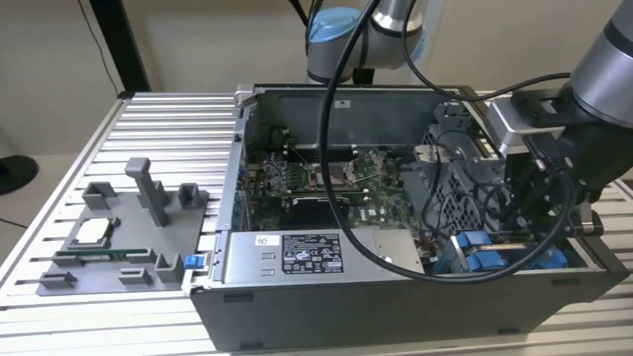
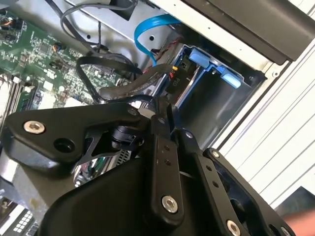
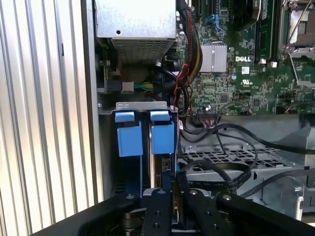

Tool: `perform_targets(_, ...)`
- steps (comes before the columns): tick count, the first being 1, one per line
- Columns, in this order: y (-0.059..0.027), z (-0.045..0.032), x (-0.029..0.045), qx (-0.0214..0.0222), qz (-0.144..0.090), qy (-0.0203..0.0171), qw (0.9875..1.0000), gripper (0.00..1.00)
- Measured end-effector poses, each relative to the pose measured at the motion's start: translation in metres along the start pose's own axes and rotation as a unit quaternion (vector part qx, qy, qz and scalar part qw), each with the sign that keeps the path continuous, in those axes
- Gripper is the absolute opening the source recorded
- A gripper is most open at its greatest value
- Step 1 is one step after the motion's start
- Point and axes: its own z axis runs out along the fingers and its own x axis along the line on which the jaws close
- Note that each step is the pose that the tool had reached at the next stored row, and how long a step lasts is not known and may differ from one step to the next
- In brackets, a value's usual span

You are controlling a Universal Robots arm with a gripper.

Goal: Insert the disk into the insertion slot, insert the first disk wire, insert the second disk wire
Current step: 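Insert the second disk wire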

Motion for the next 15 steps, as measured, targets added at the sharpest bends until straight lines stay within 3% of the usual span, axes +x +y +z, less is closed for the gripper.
perform_targets(6,0.0001,0.003,0.0004,-0.0042,0.001,0.0003,1.0,0.0)
perform_targets(15,-0.0015,0.0053,0.0005,-0.0046,0.001,0.0003,1.0,0.0)
